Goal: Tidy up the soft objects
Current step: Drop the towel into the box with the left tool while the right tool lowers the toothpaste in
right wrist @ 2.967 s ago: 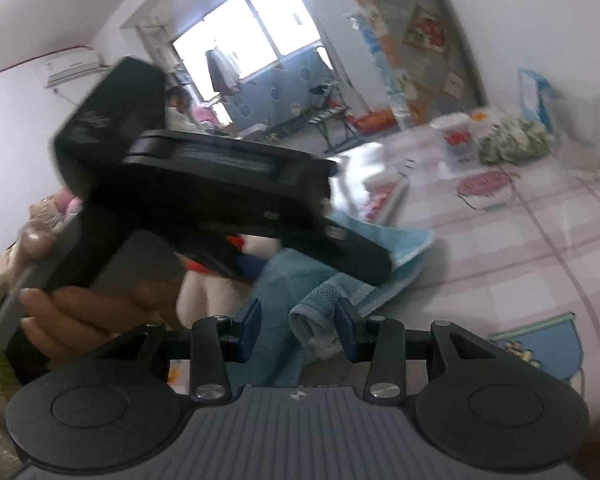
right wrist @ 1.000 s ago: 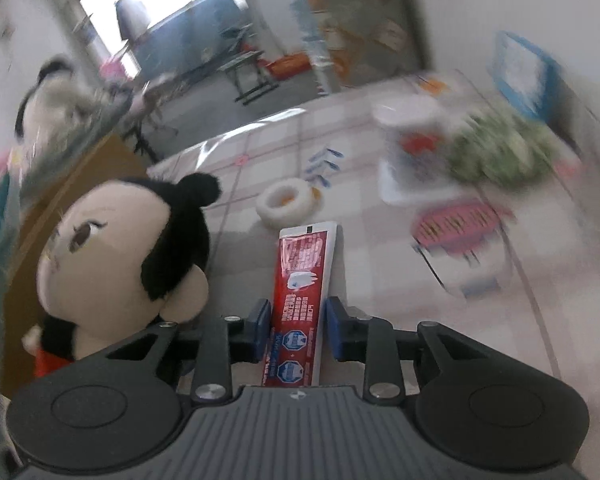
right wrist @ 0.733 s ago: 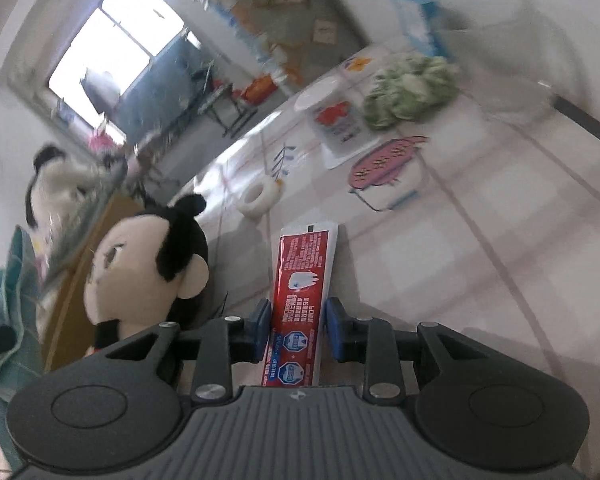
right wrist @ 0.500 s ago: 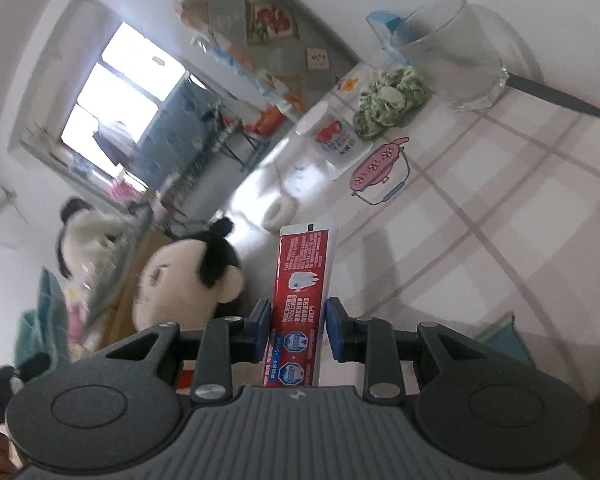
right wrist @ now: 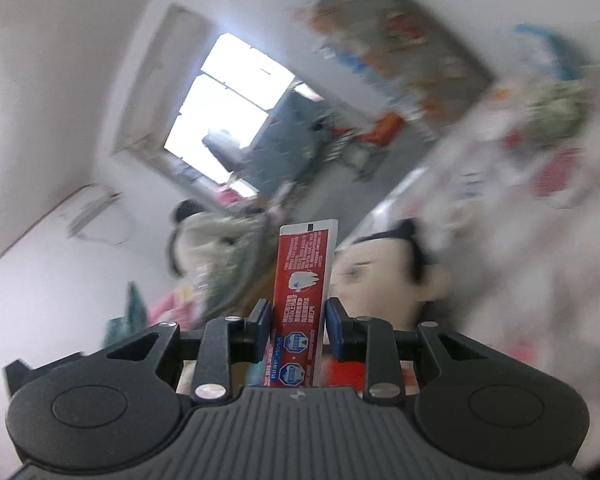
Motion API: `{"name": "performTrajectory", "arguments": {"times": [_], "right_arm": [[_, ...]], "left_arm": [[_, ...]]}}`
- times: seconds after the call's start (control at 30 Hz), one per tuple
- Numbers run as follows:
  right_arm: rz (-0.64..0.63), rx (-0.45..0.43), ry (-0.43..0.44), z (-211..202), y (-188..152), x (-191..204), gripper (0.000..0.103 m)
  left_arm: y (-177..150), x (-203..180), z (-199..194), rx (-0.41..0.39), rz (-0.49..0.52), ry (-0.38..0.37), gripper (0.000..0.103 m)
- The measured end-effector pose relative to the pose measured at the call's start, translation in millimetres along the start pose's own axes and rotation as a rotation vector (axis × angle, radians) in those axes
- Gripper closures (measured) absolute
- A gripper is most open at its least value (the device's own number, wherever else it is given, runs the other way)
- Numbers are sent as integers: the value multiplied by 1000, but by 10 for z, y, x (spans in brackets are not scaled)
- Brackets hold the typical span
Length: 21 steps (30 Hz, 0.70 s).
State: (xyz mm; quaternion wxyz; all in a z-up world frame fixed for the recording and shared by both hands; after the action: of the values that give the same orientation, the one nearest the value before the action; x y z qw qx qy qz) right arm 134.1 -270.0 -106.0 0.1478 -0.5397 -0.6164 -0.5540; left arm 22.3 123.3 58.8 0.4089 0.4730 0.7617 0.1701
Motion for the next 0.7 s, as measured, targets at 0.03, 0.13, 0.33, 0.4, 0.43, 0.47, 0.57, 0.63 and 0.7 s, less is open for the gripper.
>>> {"name": "performTrajectory", "arguments": {"times": [0.03,0.13,0.33,0.4,0.43,0.47,0.57,0.63,0.7], "right_arm": [[-17,11,32,88,24,114,43],[-50,51,119,384,89,421,43],[-92,158,254,1133,131,984,43],[-90,196,283,1405,135,1117,43],[-85,212,294,1540,144,1163,43],[-78,229,302,1673,146,1193,43],[-48,270,308,2023,149,1202,43],[-39,287,297,2217,163,1190,43],[-41,297,288,2308,157,1180,43]], "left_arm": [[44,54,7,0,-8,8,88],[136,225,118,27,-29,18,88],[277,656,697,153,-119,33,88],[312,800,926,197,-158,34,88],[323,876,1053,222,-181,38,88],[333,943,1174,245,-198,38,88],[350,1095,1511,318,-222,67,88],[347,1158,1726,367,-212,116,88],[332,1220,1912,405,-203,165,88]]}}
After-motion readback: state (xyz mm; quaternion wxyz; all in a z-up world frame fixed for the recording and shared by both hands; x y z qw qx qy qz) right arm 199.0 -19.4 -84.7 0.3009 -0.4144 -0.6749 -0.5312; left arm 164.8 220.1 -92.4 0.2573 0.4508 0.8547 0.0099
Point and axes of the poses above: each gripper's, at about its wrist camera, not at the fingertips, and z roughly the way its jaws point, x to its left, y to its top, the point moved 5 cm from there along z, roughly the way its jaws point, and after that the axes turned 12 degrees about x, right-handed, at the moved point
